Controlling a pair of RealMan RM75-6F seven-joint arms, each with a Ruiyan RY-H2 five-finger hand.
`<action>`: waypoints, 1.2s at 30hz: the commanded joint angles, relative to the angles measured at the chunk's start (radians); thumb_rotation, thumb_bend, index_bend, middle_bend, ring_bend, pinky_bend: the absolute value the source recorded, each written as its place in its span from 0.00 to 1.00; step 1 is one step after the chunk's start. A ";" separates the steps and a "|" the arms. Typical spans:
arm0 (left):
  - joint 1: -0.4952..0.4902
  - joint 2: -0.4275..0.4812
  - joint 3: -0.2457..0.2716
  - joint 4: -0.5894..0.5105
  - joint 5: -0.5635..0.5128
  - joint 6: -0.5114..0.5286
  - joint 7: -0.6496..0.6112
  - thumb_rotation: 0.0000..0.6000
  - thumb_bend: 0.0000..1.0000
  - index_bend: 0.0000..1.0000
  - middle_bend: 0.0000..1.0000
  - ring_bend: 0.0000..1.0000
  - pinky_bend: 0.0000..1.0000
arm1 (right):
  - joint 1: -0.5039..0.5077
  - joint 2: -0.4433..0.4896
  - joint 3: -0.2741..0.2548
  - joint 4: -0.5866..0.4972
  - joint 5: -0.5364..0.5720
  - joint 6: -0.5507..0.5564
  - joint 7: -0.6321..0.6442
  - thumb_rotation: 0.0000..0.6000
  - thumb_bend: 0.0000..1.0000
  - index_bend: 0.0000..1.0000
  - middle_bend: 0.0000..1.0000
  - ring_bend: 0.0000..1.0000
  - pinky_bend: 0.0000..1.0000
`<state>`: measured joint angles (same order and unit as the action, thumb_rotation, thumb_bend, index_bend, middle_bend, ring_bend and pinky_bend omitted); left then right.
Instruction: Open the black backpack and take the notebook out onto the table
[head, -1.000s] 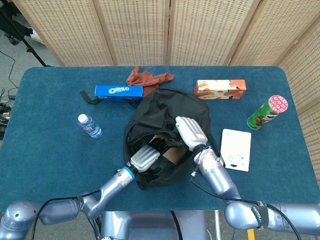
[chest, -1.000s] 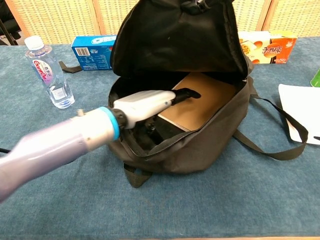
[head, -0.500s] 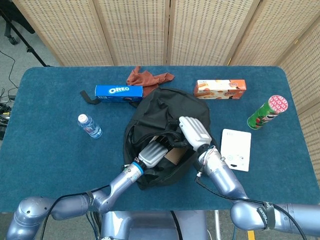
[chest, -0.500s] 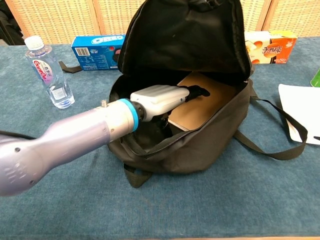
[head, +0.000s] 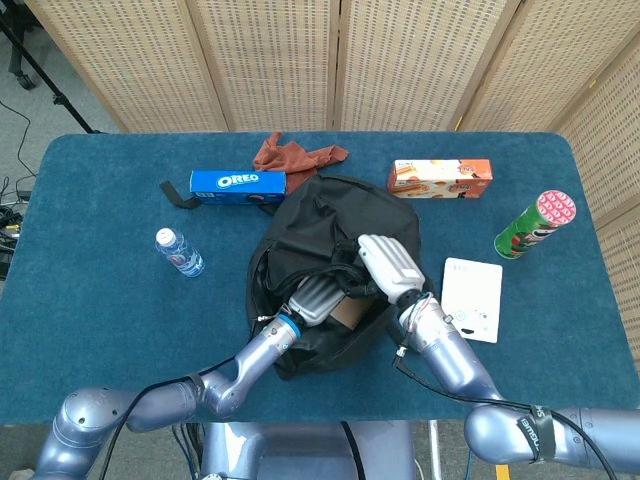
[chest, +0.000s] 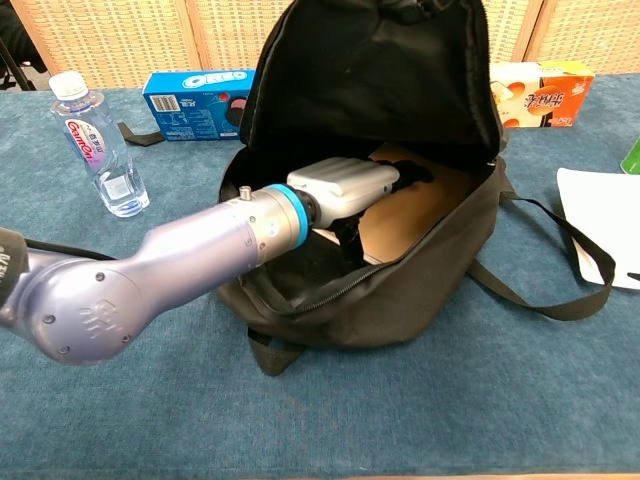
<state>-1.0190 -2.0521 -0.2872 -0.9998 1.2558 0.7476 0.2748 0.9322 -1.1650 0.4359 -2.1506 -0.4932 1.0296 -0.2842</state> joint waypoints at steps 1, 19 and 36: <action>-0.014 -0.020 0.006 0.034 -0.001 -0.005 -0.005 1.00 0.11 0.01 0.00 0.00 0.00 | 0.008 -0.002 -0.006 -0.002 0.003 0.003 0.003 1.00 0.57 0.68 0.57 0.45 0.59; -0.060 -0.073 0.016 0.155 0.038 0.018 -0.057 1.00 0.24 0.01 0.00 0.00 0.00 | 0.017 0.025 -0.035 -0.009 0.001 0.010 0.036 1.00 0.57 0.68 0.57 0.45 0.59; -0.060 -0.087 0.035 0.186 0.043 0.017 -0.069 1.00 0.78 0.01 0.00 0.00 0.00 | 0.011 0.052 -0.045 -0.017 -0.012 0.009 0.066 1.00 0.57 0.68 0.57 0.45 0.59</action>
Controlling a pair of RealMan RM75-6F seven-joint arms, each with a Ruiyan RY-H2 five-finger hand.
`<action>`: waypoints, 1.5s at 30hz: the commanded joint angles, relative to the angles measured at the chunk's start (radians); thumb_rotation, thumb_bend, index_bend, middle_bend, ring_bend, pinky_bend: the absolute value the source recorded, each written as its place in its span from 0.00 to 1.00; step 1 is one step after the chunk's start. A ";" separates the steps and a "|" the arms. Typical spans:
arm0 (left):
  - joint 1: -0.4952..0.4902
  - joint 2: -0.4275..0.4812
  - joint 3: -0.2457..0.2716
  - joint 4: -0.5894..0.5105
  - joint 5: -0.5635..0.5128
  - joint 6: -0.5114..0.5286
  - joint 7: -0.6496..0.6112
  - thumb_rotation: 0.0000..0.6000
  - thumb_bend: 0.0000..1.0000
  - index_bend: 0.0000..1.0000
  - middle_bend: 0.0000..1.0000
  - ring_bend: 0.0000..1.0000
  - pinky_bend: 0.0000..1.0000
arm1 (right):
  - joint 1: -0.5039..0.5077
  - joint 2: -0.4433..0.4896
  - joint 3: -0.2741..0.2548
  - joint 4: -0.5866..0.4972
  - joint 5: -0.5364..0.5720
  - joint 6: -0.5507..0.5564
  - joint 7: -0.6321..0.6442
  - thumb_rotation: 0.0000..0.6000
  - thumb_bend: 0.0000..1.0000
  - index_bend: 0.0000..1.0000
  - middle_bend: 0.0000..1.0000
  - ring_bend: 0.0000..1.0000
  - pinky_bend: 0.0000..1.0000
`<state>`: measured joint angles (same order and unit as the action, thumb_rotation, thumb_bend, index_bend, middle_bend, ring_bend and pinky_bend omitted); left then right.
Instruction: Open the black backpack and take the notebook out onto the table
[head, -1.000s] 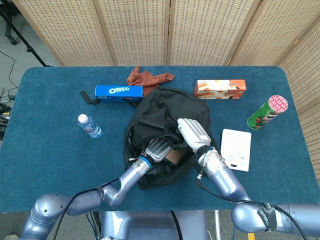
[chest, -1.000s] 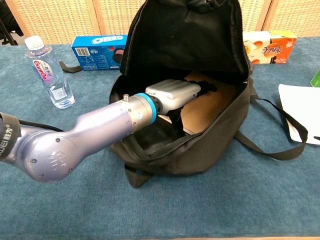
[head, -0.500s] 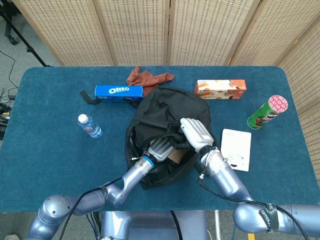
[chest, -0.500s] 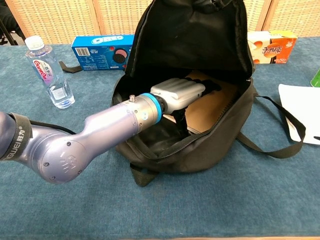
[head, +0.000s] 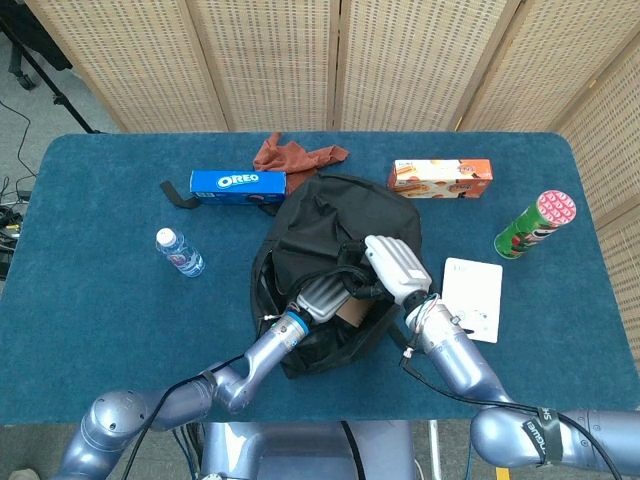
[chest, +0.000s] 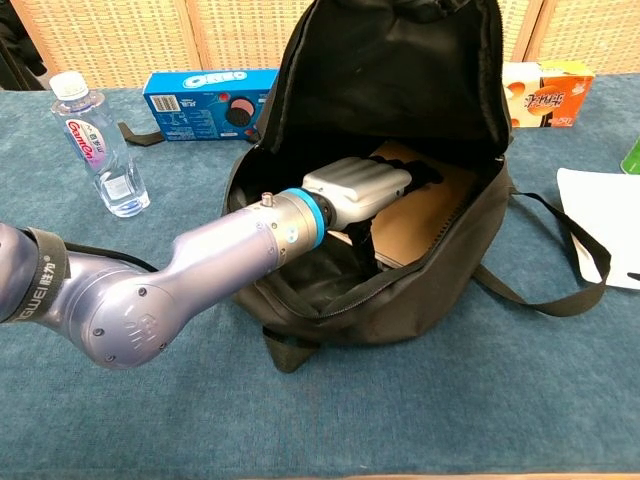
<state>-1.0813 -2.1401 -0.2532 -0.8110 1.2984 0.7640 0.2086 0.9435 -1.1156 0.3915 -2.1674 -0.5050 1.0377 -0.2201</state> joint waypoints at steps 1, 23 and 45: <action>0.003 0.003 0.002 -0.005 0.001 0.002 -0.004 1.00 0.78 0.01 0.00 0.00 0.00 | 0.000 0.004 -0.001 -0.001 0.000 0.001 0.003 1.00 0.57 0.68 0.57 0.45 0.59; 0.010 0.059 -0.036 -0.110 -0.039 0.000 -0.034 1.00 0.78 0.01 0.00 0.00 0.00 | 0.002 0.023 -0.014 0.002 0.000 -0.006 0.024 1.00 0.57 0.68 0.57 0.45 0.59; 0.001 0.039 -0.038 -0.064 -0.057 0.020 -0.009 1.00 0.76 0.46 0.24 0.09 0.04 | 0.009 0.022 -0.016 -0.002 -0.008 0.003 0.037 1.00 0.57 0.68 0.57 0.45 0.59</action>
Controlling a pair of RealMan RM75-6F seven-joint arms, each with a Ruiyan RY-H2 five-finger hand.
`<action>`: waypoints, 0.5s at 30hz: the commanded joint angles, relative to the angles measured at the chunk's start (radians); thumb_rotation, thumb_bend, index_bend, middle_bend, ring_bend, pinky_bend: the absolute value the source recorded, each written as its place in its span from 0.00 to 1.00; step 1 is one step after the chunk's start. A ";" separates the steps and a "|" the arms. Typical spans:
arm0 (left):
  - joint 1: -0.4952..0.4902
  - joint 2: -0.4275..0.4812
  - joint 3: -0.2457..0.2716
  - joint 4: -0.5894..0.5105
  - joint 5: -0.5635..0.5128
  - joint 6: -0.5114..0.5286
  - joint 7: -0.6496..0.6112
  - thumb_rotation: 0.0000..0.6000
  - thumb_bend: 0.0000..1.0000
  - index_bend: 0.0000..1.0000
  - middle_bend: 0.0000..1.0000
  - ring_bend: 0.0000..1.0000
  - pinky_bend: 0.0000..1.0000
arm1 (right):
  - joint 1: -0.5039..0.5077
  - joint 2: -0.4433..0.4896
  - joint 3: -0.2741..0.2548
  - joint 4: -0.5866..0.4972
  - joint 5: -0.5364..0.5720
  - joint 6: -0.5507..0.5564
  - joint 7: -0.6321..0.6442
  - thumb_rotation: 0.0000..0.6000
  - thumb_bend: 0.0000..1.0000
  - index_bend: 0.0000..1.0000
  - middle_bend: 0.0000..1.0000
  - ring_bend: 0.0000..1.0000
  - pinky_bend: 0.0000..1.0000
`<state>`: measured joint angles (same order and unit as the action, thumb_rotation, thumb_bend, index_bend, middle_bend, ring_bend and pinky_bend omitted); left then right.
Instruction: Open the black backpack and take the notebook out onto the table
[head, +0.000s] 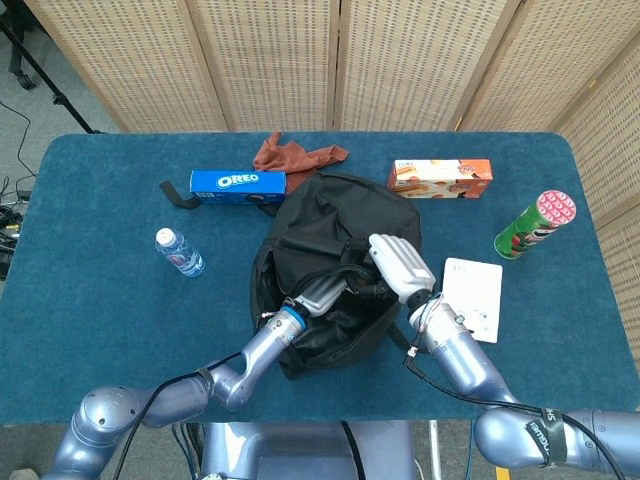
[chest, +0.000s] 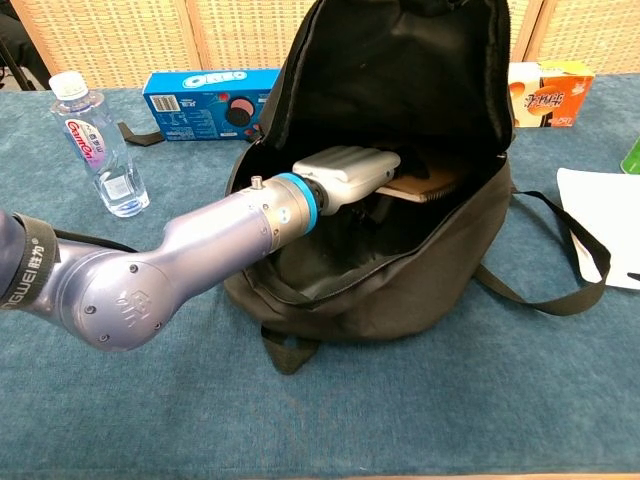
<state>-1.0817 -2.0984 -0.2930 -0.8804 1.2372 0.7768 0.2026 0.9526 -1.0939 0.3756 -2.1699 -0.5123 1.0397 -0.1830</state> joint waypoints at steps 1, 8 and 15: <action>0.003 -0.006 0.003 0.010 0.007 0.014 -0.008 1.00 0.75 0.55 0.31 0.14 0.09 | 0.000 0.001 0.001 0.000 -0.001 0.003 0.001 1.00 0.57 0.68 0.57 0.45 0.59; 0.018 -0.019 0.019 0.030 0.046 0.066 -0.064 1.00 0.75 0.83 0.53 0.33 0.34 | -0.002 0.000 0.001 0.012 -0.004 0.009 0.008 1.00 0.57 0.68 0.57 0.45 0.59; 0.031 -0.016 0.041 0.038 0.089 0.098 -0.132 1.00 0.75 0.87 0.56 0.35 0.37 | -0.013 -0.009 -0.005 0.048 -0.002 0.020 0.020 1.00 0.57 0.68 0.57 0.45 0.59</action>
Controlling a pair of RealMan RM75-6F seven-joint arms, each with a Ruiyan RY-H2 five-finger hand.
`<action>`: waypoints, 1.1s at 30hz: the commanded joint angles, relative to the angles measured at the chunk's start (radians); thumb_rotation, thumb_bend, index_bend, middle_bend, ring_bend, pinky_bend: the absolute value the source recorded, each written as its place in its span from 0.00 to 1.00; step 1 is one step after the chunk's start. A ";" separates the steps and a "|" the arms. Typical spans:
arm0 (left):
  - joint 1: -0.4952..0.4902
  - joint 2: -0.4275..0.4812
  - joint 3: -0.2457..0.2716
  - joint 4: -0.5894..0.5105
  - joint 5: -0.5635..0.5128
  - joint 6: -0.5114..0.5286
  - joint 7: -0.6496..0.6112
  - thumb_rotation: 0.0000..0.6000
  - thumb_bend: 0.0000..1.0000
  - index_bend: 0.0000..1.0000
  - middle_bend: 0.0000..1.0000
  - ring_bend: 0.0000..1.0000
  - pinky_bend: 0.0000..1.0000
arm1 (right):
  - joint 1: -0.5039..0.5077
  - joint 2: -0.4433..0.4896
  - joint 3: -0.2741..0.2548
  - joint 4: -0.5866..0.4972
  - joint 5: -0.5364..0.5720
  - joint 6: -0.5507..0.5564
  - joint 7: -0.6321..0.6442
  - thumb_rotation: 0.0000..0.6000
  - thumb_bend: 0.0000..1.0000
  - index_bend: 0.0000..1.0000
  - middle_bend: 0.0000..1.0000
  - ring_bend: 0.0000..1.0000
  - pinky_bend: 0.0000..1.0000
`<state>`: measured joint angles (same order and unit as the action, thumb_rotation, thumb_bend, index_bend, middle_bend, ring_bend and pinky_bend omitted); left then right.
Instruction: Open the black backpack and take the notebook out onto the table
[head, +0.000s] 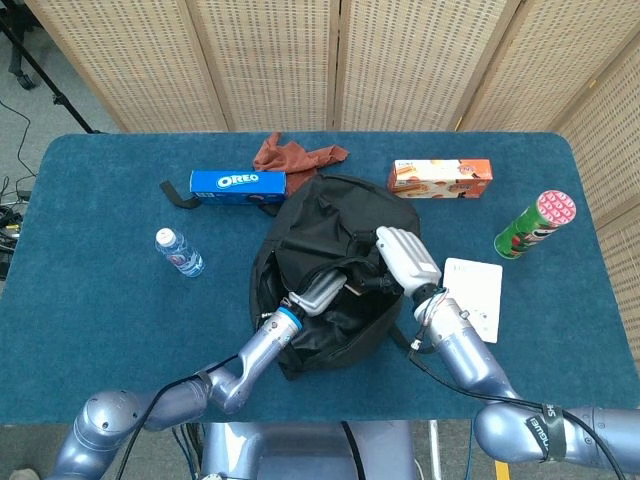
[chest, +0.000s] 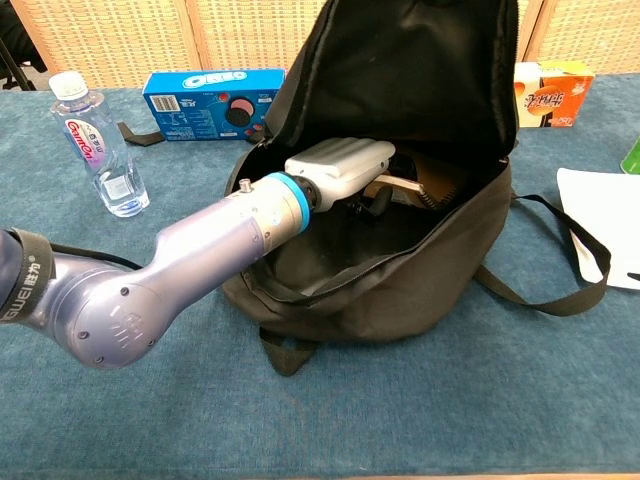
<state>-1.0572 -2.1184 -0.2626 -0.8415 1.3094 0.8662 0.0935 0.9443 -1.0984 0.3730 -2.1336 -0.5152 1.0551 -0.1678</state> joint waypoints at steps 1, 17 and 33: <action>0.009 0.008 0.015 -0.004 0.023 0.013 -0.031 1.00 0.75 0.88 0.57 0.36 0.38 | -0.006 -0.008 -0.004 0.017 0.000 0.006 0.006 1.00 0.57 0.68 0.57 0.45 0.59; 0.126 0.163 0.117 -0.209 0.112 0.119 -0.123 1.00 0.75 0.90 0.60 0.39 0.44 | -0.010 -0.104 -0.006 0.196 0.088 0.051 0.018 1.00 0.57 0.68 0.57 0.45 0.59; 0.205 0.359 0.155 -0.472 0.147 0.167 -0.171 1.00 0.75 0.92 0.62 0.42 0.46 | -0.005 -0.234 0.002 0.396 0.196 0.075 -0.007 1.00 0.57 0.68 0.57 0.45 0.59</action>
<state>-0.8658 -1.7863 -0.1184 -1.2774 1.4455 1.0250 -0.0644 0.9410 -1.3226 0.3791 -1.7491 -0.3166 1.1273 -0.1677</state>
